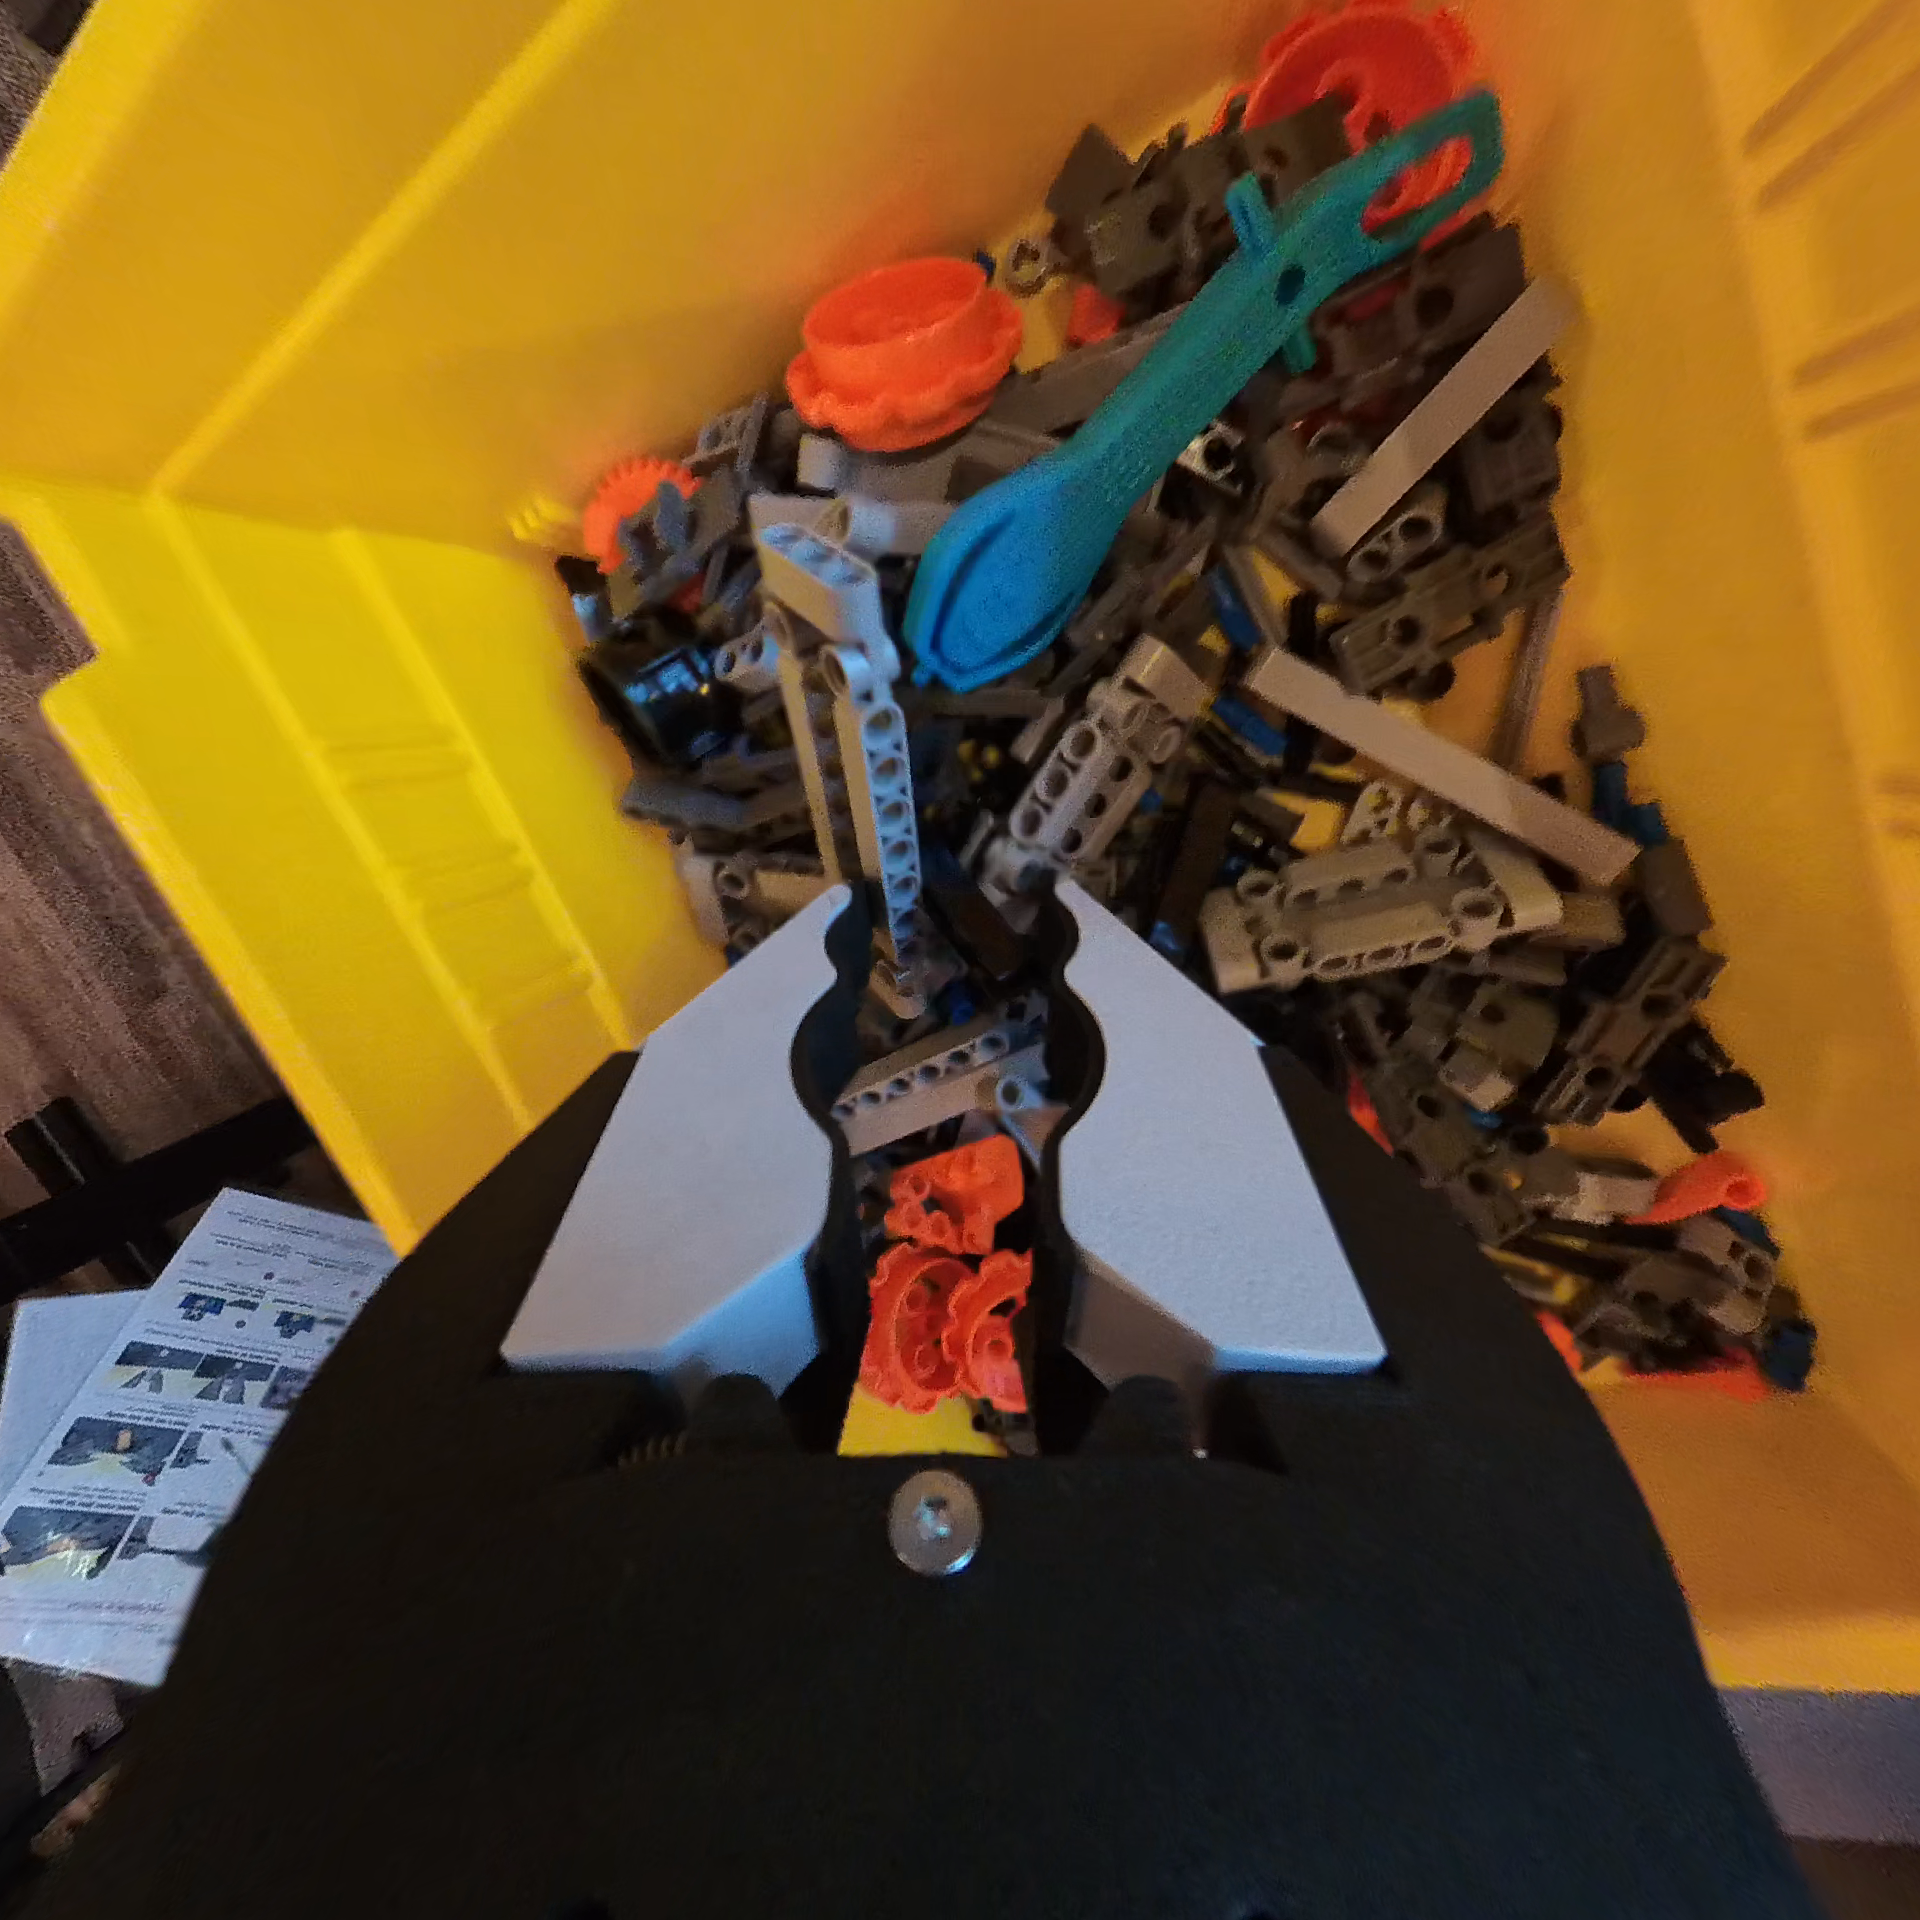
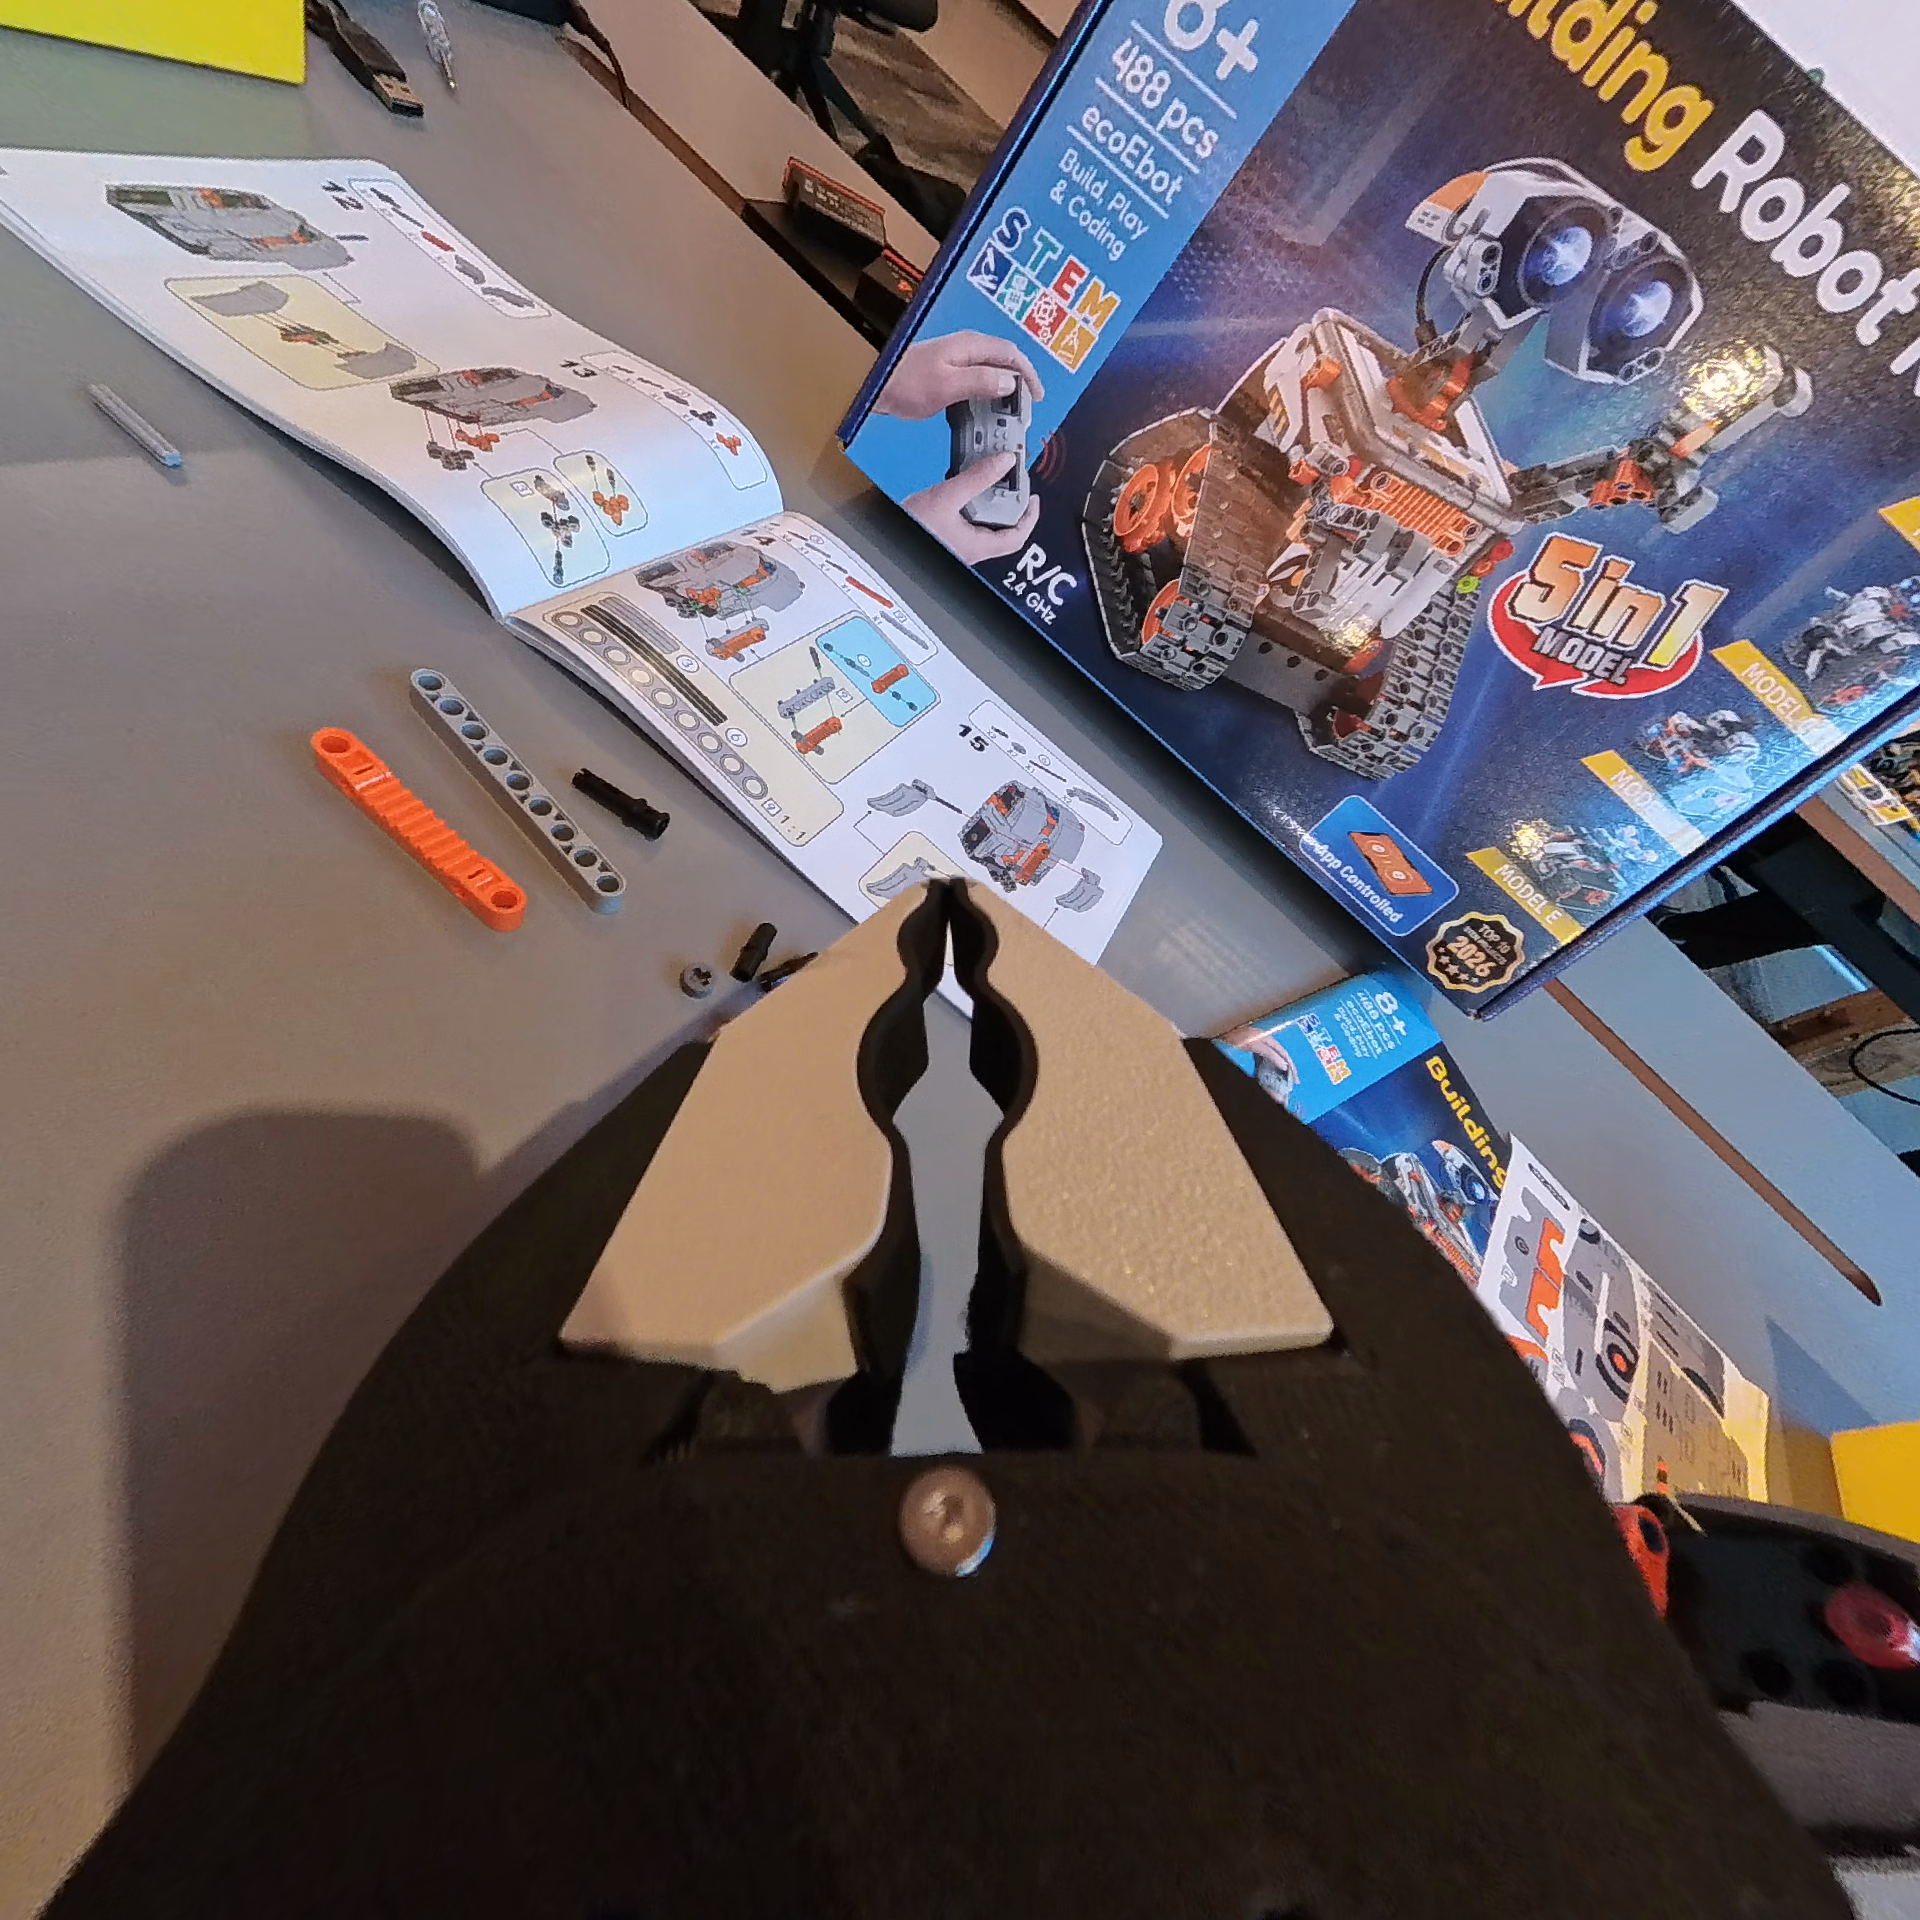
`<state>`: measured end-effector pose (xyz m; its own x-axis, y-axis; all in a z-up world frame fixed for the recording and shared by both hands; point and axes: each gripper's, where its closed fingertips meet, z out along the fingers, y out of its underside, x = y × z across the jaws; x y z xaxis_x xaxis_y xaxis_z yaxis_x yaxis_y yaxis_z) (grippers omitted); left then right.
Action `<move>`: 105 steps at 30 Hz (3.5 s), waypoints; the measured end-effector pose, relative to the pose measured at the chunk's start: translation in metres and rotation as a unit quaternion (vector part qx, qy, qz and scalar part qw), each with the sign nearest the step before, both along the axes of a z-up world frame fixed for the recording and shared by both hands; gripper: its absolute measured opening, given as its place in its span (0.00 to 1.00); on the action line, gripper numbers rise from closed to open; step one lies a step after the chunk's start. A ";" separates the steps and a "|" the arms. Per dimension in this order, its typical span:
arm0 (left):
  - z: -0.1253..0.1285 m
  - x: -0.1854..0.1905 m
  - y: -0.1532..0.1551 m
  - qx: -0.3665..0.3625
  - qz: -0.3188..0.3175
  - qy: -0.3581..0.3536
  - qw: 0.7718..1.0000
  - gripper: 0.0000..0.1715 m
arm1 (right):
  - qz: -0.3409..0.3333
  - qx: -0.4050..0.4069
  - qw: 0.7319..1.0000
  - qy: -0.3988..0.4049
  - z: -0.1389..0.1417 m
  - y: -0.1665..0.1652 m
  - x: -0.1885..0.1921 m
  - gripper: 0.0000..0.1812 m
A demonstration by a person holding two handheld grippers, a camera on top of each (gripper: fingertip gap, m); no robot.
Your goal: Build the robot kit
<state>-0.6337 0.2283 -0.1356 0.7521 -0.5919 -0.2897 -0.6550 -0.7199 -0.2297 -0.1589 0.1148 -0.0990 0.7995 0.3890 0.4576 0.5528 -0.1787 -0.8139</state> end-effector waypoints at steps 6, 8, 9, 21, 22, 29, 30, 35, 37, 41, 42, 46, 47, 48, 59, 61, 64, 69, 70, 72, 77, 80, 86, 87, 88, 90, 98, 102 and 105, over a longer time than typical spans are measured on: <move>0.001 -0.022 -0.030 -0.025 0.011 -0.037 0.999 0.09 | 0.000 -0.006 1.000 -0.008 -0.004 0.001 0.000 0.00; 0.004 -0.025 -0.040 -0.027 0.012 -0.047 0.998 0.07 | 0.000 -0.009 1.000 -0.009 -0.005 0.001 -0.001 0.00; 0.005 -0.025 -0.047 -0.033 0.011 -0.051 0.998 0.07 | 0.000 -0.010 1.000 -0.009 -0.006 0.001 0.000 0.00; 0.039 0.061 -0.024 -0.009 -0.063 -0.202 0.977 0.47 | 0.000 -0.021 1.000 -0.014 -0.011 0.002 -0.001 0.00; 0.030 0.064 -0.013 -0.007 -0.057 -0.179 0.982 0.52 | 0.000 -0.020 1.000 -0.015 -0.011 0.002 -0.001 0.00; -0.014 0.073 0.029 0.015 -0.076 -0.029 0.997 0.60 | -0.003 -0.022 1.000 -0.013 -0.012 0.002 0.001 0.00; -0.016 0.073 0.031 0.008 -0.075 -0.033 0.997 0.61 | -0.002 -0.023 1.000 -0.013 -0.012 0.002 0.001 0.00; -0.023 0.065 0.027 -0.033 -0.075 -0.061 0.995 0.22 | 0.002 -0.029 0.999 -0.019 -0.015 0.002 -0.001 0.00; -0.024 0.061 0.026 -0.032 -0.078 -0.072 0.994 0.20 | 0.003 -0.029 0.999 -0.019 -0.015 0.002 -0.001 0.00; -0.021 0.055 0.014 -0.066 -0.070 -0.099 0.990 0.15 | 0.003 -0.032 0.999 -0.019 -0.016 0.002 -0.001 0.00; -0.020 0.053 0.011 -0.075 -0.066 -0.108 0.989 0.14 | 0.003 -0.033 0.999 -0.019 -0.017 0.002 -0.001 0.00; -0.014 0.043 -0.009 -0.125 -0.039 -0.147 0.980 0.08 | 0.003 -0.034 0.999 -0.022 -0.018 0.002 -0.001 0.00; -0.013 0.040 -0.014 -0.132 -0.036 -0.151 0.979 0.08 | 0.003 -0.034 0.999 -0.022 -0.018 0.002 -0.001 0.00; -0.012 0.037 -0.019 -0.136 -0.033 -0.161 0.977 0.08 | 0.003 -0.035 0.999 -0.022 -0.018 0.003 -0.001 0.00; -0.004 0.012 -0.075 -0.177 0.003 -0.214 0.961 0.08 | 0.005 -0.039 0.999 -0.024 -0.020 0.002 -0.002 0.00; -0.002 0.010 -0.083 -0.194 0.007 -0.222 0.955 0.08 | 0.007 -0.040 0.999 -0.025 -0.020 0.002 -0.003 0.00; 0.006 0.015 -0.090 -0.223 0.023 -0.256 0.940 0.23 | 0.008 -0.039 0.999 -0.029 -0.020 0.002 -0.003 0.00; 0.029 0.027 -0.042 -0.117 0.008 -0.276 0.954 0.37 | 0.010 -0.039 0.999 -0.030 -0.020 0.002 -0.005 0.00; 0.034 0.036 -0.031 -0.089 -0.016 -0.273 0.958 0.38 | 0.010 -0.040 0.999 -0.031 -0.020 0.002 -0.005 0.00; 0.035 0.057 -0.020 -0.059 -0.070 -0.259 0.961 0.43 | 0.010 -0.039 0.999 -0.033 -0.020 0.001 -0.005 0.00; -0.007 0.073 -0.011 -0.069 -0.135 -0.130 0.980 0.58 | 0.008 -0.036 0.999 -0.032 -0.019 0.001 -0.003 0.00; -0.023 0.067 -0.010 -0.075 -0.125 -0.089 0.985 0.65 | 0.008 -0.036 0.999 -0.030 -0.018 0.000 -0.002 0.00; -0.031 0.056 -0.018 -0.087 -0.102 -0.063 0.989 0.60 | 0.017 -0.042 0.998 -0.033 -0.021 0.000 -0.006 0.00; -0.031 0.055 -0.021 -0.093 -0.103 -0.065 0.988 0.57 | 0.018 -0.042 0.998 -0.035 -0.021 0.000 -0.007 0.00; -0.030 0.053 -0.022 -0.091 -0.105 -0.066 0.988 0.53 | 0.019 -0.041 0.998 -0.036 -0.021 0.000 -0.007 0.00; -0.028 0.049 -0.024 -0.084 -0.116 -0.063 0.988 0.41 | 0.019 -0.040 0.998 -0.037 -0.020 -0.001 -0.007 0.00; -0.017 0.030 -0.033 -0.100 -0.106 -0.090 0.985 0.13 | 0.020 -0.043 0.998 -0.039 -0.022 -0.001 -0.008 0.00; -0.012 0.021 -0.044 -0.130 -0.084 -0.142 0.978 0.13 | 0.018 -0.044 0.998 -0.039 -0.022 0.000 -0.007 0.00; -0.007 0.012 -0.055 -0.148 -0.065 -0.175 0.971 0.13 | 0.018 -0.046 0.998 -0.037 -0.023 0.000 -0.007 0.00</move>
<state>-0.6215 0.1735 -0.1422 0.6867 -0.7074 0.1675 -0.6643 -0.7042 -0.2508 -0.1656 0.1147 -0.1222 0.7502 0.4598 0.4751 0.6176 -0.2307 -0.7519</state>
